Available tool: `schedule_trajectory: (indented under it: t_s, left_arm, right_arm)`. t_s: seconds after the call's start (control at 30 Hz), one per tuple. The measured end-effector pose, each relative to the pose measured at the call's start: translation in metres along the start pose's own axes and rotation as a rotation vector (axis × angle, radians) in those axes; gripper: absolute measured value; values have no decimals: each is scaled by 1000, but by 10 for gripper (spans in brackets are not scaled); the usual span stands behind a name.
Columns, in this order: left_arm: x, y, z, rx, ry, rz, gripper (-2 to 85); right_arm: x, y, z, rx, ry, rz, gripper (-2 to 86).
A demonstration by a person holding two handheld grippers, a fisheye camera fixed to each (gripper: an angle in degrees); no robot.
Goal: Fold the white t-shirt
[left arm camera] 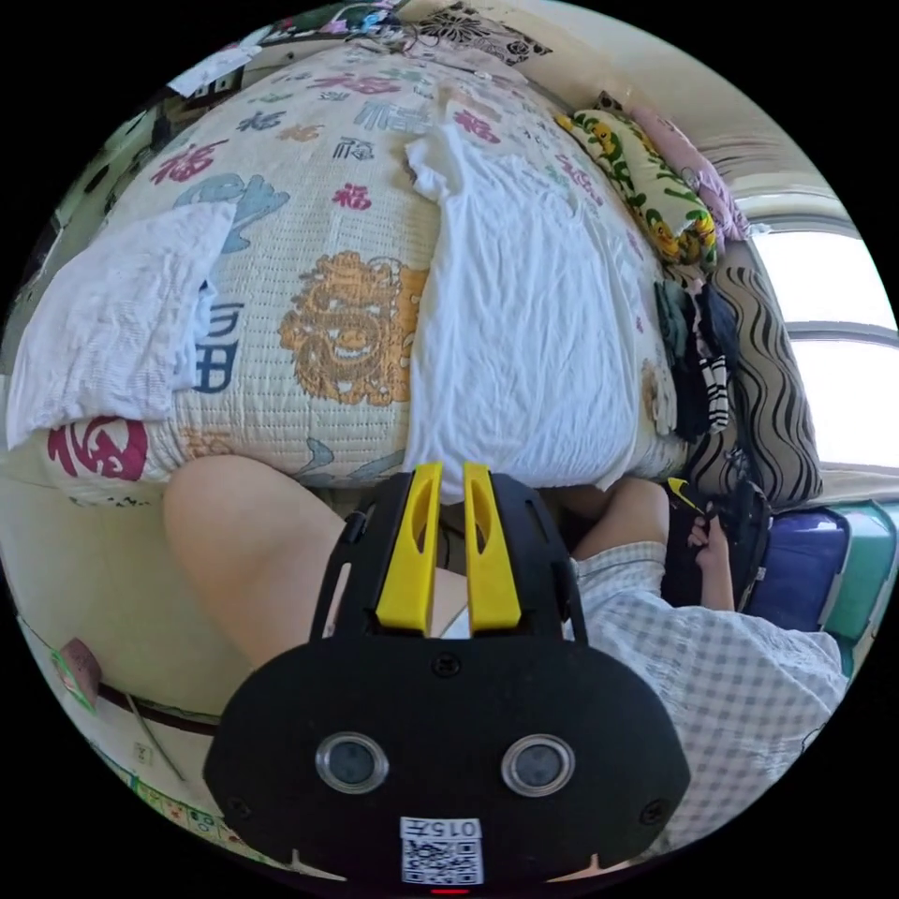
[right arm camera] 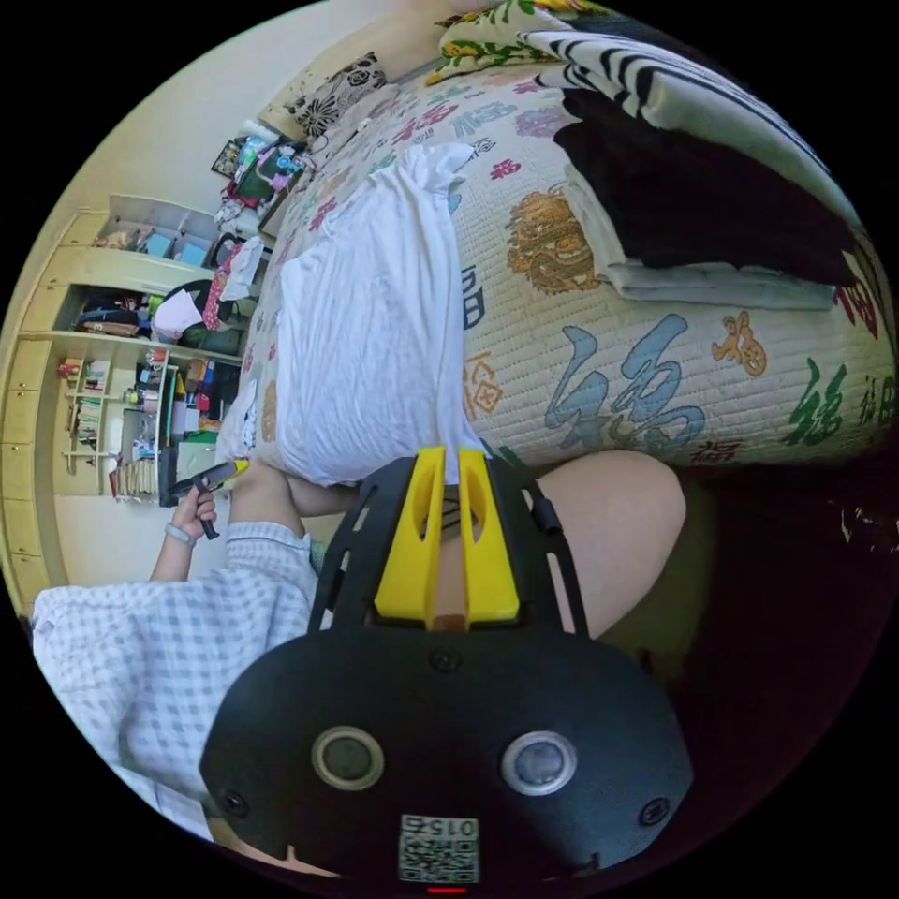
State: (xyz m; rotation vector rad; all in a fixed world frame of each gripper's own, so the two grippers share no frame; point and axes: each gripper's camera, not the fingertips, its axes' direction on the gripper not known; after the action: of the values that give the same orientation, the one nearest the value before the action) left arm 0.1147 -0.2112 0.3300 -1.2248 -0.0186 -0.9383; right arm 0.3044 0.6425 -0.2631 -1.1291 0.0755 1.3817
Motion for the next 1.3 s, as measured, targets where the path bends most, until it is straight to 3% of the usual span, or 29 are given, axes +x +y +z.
schedule_trajectory:
  t_s: [0.2, 0.4, 0.5, 0.6, 0.77, 0.93, 1.03, 1.17, 1.3]
  left_arm:
    - [99, -86, -53, 96, -22, 194, 39]
    - [279, -241, -51, 150, -40, 538, 53]
    - [383, -310, -20, 160, -38, 684, 60]
    - [472, -365, 46, 20, -59, 800, 69]
    - [564, -411, 176, -189, -350, 983, 75]
    - [578, -440, 230, -278, -539, 1047, 75]
    - [569, -455, 205, -199, -427, 1049, 30]
    - [529, -475, 136, -5, -95, 986, 14]
    - [490, -488, 111, 34, 6, 953, 8]
  right_arm:
    - [-1, -23, -14, 197, -14, -34, 8]
    - [-19, -81, 9, 347, 48, -116, 7]
    - [-29, -98, 27, 413, 64, -165, 7]
    - [-27, -111, 46, 442, 61, -165, 6]
    - [-8, -123, 72, 421, -19, -125, 5]
    - [13, -136, 88, 409, -43, -102, 7]
    - [19, -151, 96, 404, -77, -103, 15]
    - [17, -172, 99, 466, -58, -102, 37]
    - [21, -213, 101, 495, -163, -82, 61]
